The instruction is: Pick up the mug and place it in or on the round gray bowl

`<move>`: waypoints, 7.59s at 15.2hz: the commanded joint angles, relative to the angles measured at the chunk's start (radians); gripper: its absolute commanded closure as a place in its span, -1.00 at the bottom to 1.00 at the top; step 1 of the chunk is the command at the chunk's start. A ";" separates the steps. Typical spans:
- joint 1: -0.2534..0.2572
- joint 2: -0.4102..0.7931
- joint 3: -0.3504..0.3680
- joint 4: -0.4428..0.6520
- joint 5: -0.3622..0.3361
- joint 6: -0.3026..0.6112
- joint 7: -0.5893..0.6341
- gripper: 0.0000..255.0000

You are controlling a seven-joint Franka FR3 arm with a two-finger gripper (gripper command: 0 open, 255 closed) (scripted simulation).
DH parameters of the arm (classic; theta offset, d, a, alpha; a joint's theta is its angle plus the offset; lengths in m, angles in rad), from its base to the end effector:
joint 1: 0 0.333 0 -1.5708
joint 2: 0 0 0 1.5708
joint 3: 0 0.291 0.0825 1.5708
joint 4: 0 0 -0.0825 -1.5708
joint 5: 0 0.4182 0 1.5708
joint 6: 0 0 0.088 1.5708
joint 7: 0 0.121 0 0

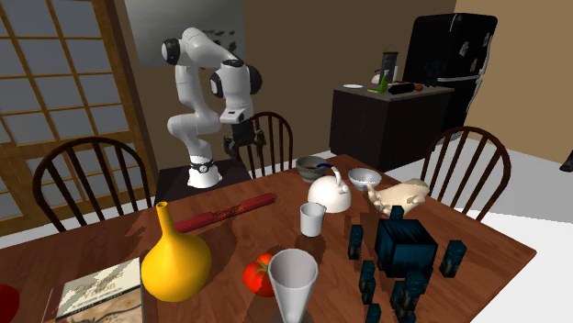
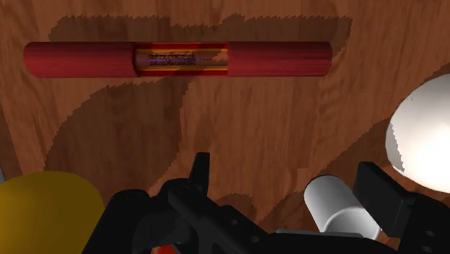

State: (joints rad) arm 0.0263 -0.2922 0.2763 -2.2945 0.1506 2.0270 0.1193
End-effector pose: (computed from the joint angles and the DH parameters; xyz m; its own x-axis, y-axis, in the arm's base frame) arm 0.4758 0.1601 0.4111 0.9942 0.1069 0.0079 0.1072 -0.9925 -0.0589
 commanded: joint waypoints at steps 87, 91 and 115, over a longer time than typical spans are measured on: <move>0.202 0.552 0.129 0.567 -0.199 -0.024 0.424 1.00; 0.234 0.475 0.161 0.472 -0.176 0.002 0.486 1.00; 0.446 0.316 0.364 0.258 -0.129 0.087 0.887 1.00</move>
State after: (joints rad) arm 0.4712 0.0197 0.6386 -2.0292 0.0251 2.1029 1.0017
